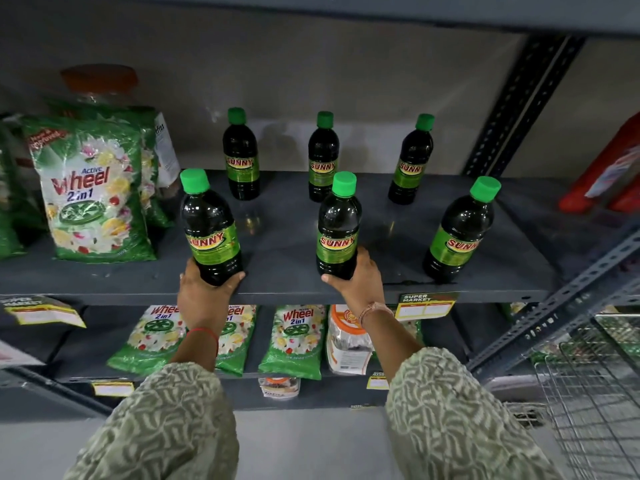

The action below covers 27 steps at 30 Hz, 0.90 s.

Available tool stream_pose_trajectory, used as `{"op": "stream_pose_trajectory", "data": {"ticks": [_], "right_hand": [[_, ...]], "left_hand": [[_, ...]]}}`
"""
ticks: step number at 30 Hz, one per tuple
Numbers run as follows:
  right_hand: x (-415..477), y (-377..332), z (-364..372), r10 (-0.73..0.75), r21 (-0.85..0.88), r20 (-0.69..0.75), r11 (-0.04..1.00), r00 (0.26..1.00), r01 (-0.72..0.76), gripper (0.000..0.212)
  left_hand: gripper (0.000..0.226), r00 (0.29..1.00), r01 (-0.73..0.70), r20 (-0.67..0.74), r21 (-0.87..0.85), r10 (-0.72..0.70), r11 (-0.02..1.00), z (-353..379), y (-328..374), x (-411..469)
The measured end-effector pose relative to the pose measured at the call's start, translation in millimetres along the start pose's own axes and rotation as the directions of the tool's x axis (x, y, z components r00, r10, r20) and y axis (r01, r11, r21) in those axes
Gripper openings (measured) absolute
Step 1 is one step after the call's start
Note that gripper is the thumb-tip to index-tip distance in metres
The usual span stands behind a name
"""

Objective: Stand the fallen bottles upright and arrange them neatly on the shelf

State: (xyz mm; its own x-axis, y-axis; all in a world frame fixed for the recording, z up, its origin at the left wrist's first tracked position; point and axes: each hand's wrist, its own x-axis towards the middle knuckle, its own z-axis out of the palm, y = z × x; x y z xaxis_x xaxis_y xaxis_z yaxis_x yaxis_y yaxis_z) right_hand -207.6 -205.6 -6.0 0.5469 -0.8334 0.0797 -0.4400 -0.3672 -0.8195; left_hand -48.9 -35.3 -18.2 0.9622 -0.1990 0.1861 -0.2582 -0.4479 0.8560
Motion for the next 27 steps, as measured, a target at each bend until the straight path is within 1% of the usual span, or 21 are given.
{"op": "stream_pose_trajectory", "data": {"ticks": [6, 15, 20, 22, 25, 26, 27], "right_hand": [[-2, -1, 0, 0.02, -0.004, 0.008, 1.0, 1.0, -0.02, 0.072], [-3, -2, 1, 0.01, -0.017, 0.014, 1.0, 1.0, -0.01, 0.069], [-3, -2, 0, 0.021, -0.003, 0.021, 1.0, 1.0, -0.021, 0.069], [-5, -3, 1, 0.024, -0.006, 0.02, 1.0, 1.0, -0.024, 0.069], [-4, -2, -2, 0.024, -0.015, 0.054, 1.0, 0.998, -0.023, 0.079], [-6, -6, -5, 0.032, -0.01, 0.057, 0.999, 0.998, -0.031, 0.086], [-11, -2, -3, -0.007, 0.023, 0.056, 1.0, 0.998, 0.006, 0.093]], "left_hand": [[0.063, 1.0, -0.028, 0.014, -0.025, 0.028, 0.999, -2, -2, 0], [0.074, 0.998, -0.051, 0.039, 0.002, 0.051, 0.999, -1, -10, 4], [0.077, 0.998, -0.034, 0.058, 0.002, 0.034, 0.999, -2, -10, 6], [0.082, 0.996, -0.043, 0.077, 0.009, 0.042, 0.999, -3, -10, 6], [0.102, 0.993, -0.041, 0.108, -0.011, 0.042, 0.999, -4, -11, 3], [0.104, 0.995, -0.018, 0.095, -0.019, 0.02, 1.0, -6, -7, -2], [0.103, 0.997, -0.027, 0.07, -0.018, 0.028, 0.999, -6, -11, -9]]}}
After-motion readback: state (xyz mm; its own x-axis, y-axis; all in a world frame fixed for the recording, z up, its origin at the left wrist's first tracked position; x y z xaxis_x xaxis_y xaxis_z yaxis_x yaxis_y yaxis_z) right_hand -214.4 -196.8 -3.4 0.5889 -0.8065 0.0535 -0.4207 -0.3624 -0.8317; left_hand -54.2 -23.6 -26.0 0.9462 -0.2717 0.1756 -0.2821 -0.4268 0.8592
